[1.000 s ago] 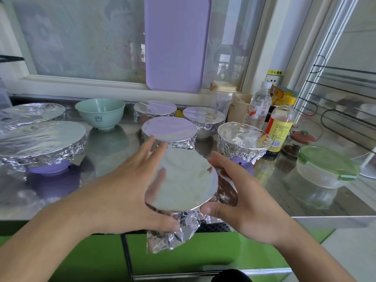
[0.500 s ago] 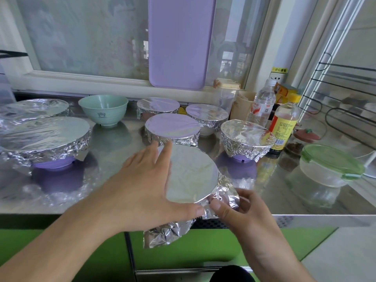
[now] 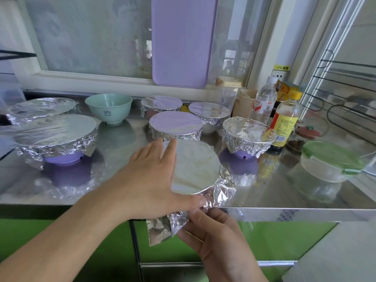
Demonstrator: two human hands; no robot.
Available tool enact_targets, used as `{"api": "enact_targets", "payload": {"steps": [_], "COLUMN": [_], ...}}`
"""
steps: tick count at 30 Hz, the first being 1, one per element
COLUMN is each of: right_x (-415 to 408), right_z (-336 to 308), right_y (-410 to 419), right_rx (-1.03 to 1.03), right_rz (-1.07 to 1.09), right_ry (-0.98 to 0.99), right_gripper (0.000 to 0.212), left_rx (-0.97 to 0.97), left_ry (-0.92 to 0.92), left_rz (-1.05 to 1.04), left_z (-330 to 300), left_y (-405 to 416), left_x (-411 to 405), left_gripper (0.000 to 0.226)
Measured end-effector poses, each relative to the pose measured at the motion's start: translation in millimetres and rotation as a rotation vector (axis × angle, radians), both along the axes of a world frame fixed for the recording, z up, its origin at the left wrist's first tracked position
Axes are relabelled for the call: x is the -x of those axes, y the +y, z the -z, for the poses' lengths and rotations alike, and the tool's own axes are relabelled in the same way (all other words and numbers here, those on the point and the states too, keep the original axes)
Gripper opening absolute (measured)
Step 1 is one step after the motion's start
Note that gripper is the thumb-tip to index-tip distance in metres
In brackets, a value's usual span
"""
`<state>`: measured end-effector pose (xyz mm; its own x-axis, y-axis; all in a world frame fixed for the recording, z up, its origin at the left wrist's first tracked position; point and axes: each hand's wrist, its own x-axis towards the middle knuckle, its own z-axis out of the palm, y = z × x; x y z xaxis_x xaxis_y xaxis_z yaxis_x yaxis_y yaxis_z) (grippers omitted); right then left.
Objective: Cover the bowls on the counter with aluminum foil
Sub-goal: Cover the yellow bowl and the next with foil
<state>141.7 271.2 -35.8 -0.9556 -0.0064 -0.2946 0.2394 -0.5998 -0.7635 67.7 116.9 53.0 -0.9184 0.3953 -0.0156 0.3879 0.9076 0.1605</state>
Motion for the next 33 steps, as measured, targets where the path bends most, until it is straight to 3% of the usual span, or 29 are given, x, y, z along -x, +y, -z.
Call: {"api": "enact_targets", "payload": {"steps": [9, 14, 20, 23, 26, 30, 33], "right_x": [2.2, -2.3, 1.2, 4.6, 5.4, 11.8, 11.2], "right_z": [13.2, 8.7, 4.9, 7.4, 3.0, -4.5, -14.5], "right_y": [-13.9, -19.7, -31.3, -40.9, -47.5, -49.4, -38.8], "right_rx": [0.176, 0.130, 0.120, 0.131, -0.016, -0.275, -0.474], "right_rz": [0.031, -0.147, -0.105, -0.053, -0.072, -0.106, -0.258], "right_ry": [0.003, 0.035, 0.054, 0.043, 0.016, -0.027, -0.022], "right_gripper": [0.072, 0.075, 0.033, 0.041, 0.014, 0.024, 0.023], "left_rx": [0.026, 0.029, 0.029, 0.026, 0.019, 0.014, 0.011], "left_ry": [-0.007, 0.013, 0.020, 0.034, 0.045, 0.050, 0.048], "left_rz": [0.010, 0.018, 0.025, 0.033, 0.033, 0.027, 0.031], "left_z": [-0.4, 2.7, 2.6, 2.4, 3.0, 3.1, 3.0], "left_y": [0.1, -0.9, -1.4, -1.3, -0.9, -0.5, -0.9], "left_x": [0.4, 3.4, 2.5, 2.5, 2.5, 2.0, 2.9], "left_gripper": [0.140, 0.141, 0.141, 0.141, 0.141, 0.143, 0.143]}}
